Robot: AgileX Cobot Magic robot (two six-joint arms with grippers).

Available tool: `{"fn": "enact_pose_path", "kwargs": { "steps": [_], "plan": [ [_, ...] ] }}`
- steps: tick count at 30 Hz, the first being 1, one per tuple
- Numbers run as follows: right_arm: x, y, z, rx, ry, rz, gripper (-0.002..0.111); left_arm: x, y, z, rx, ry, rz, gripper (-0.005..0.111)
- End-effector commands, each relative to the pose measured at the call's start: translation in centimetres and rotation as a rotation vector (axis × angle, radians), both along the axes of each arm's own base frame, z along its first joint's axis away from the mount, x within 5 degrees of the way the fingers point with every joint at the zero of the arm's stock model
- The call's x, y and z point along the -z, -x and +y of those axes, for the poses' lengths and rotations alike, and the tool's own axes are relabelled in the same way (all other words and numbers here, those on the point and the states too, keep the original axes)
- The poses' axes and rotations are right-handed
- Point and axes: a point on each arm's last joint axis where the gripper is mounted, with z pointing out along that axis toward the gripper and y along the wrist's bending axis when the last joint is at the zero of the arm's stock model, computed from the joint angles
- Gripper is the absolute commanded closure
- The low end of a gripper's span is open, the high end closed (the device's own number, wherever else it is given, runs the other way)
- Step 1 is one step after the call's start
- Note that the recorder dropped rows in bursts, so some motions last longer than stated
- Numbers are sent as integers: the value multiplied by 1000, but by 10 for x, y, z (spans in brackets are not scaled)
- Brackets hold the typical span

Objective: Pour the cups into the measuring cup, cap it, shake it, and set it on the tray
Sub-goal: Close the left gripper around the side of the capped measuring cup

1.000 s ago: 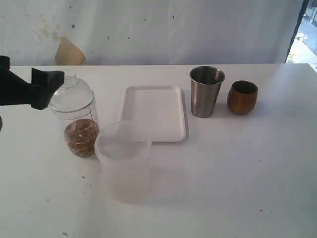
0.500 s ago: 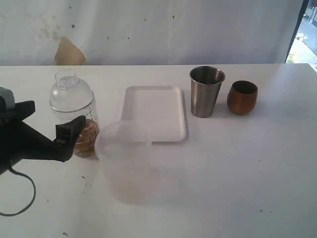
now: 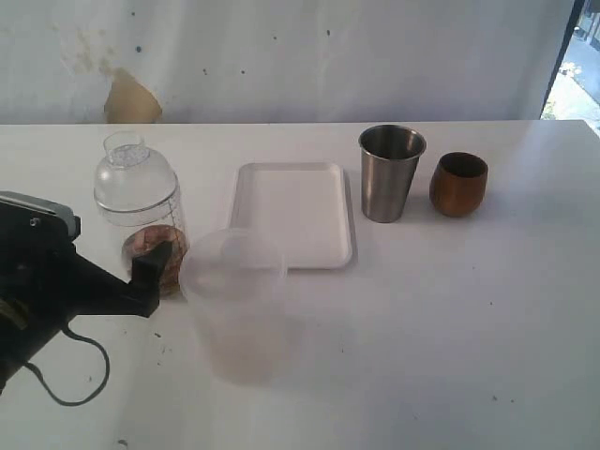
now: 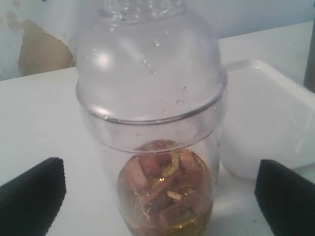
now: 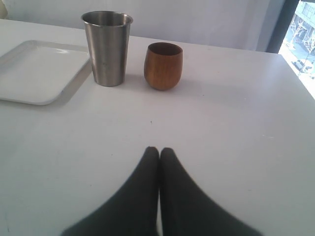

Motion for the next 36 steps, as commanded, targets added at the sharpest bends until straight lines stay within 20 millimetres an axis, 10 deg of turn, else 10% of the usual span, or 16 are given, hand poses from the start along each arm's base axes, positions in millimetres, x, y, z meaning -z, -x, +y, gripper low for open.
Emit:
{"fn": "enact_pose_path", "kwargs": {
  "steps": [1,36],
  "plan": [
    [1,0,0,3,-6,-9,108,5,-7,-2,-27,20,-16,2],
    [1,0,0,3,-6,-9,108,41,-62,-18,-244,17,-44,2]
  ]
}}
